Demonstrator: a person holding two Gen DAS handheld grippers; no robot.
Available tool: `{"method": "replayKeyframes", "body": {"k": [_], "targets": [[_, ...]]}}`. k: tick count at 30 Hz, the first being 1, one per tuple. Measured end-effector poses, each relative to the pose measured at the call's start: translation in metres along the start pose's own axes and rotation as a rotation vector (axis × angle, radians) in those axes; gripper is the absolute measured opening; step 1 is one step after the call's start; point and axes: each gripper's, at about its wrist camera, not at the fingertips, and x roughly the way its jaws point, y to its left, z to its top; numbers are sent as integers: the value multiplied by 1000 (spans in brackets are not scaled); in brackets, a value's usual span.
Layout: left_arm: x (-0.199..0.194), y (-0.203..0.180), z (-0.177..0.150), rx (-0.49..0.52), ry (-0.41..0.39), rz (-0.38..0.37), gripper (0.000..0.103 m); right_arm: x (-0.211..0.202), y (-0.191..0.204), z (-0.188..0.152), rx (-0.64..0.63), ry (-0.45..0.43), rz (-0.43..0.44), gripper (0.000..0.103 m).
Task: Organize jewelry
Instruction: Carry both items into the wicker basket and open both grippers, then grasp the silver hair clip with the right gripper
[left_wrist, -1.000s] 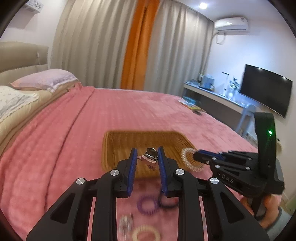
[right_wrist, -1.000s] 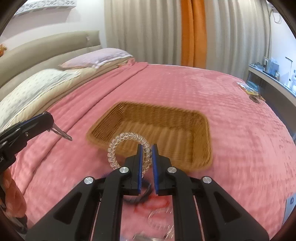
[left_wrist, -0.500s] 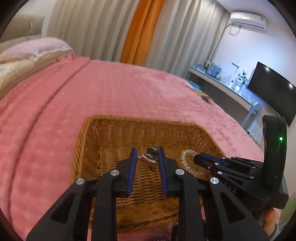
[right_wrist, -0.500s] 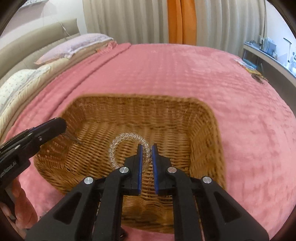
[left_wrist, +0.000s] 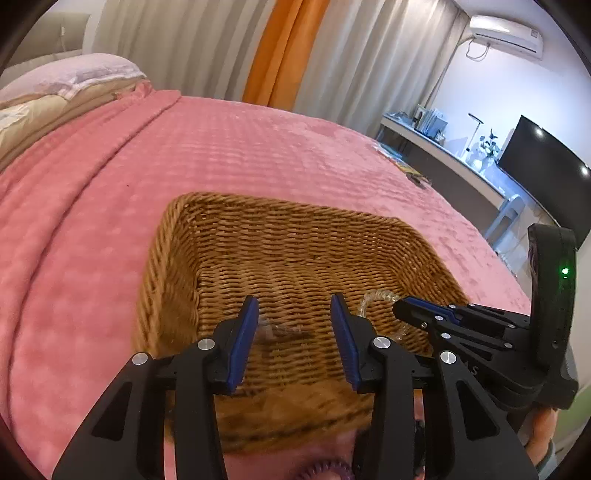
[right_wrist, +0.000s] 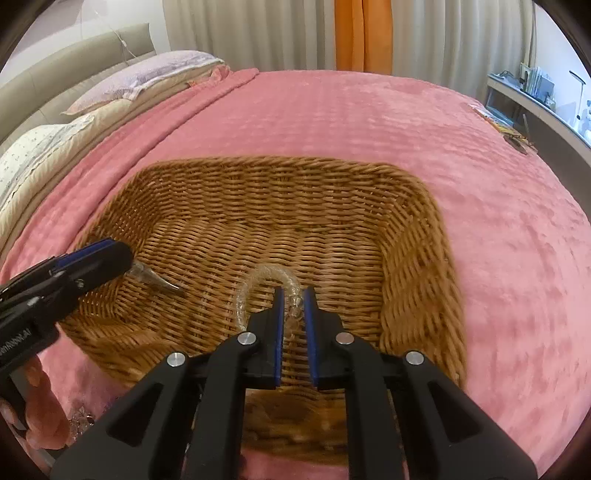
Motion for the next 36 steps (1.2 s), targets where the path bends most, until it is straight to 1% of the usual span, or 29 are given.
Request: {"method": "replayKeyframes", "body": {"k": [2, 6, 8, 9, 10, 12, 16, 18, 21, 23, 25, 27, 30, 33, 36], "targets": [[-11, -1, -1, -7, -14, -10, 42, -9, -1, -2, 5, -14, 9, 18], [-43, -9, -8, 1, -48, -17, 43, -31, 1, -8, 10, -41, 22, 23], [-60, -13, -13, 10, -66, -18, 44, -45, 2, -13, 16, -63, 45, 31], [-72, -16, -18, 15, -78, -22, 47, -53, 2, -16, 19, -74, 57, 34], [-82, -18, -21, 19, -88, -23, 48, -61, 2, -20, 21, -87, 67, 39], [-104, -22, -31, 24, -109, -26, 49, -82, 2, -32, 17, -121, 79, 40], [-144, -25, -52, 1, -155, -32, 59, -111, 4, -57, 6, -141, 91, 40], [-159, -26, -63, -13, -170, -37, 60, -125, 4, -74, -2, -141, 102, 40], [-173, -29, -84, -29, -170, -28, 60, -138, 6, -101, -15, -128, 112, 40], [-176, -30, -96, -31, -157, -13, 60, -143, 7, -122, -28, -115, 108, 40], [-173, -30, -110, -36, -127, 5, 60, -141, 9, -136, -38, -93, 95, 40], [-166, -26, -122, -49, -87, 22, 58, -137, 6, -154, -31, -58, 90, 40], [-151, -21, -136, -58, -32, 50, 58, -136, -2, -172, -33, -29, 74, 40], [-133, -15, -145, -71, 15, 79, 57, -134, -3, -179, -69, -10, 68, 40], [-118, -10, -154, -83, 58, 101, 54, -132, 6, -184, -143, -3, 63, 40]]}}
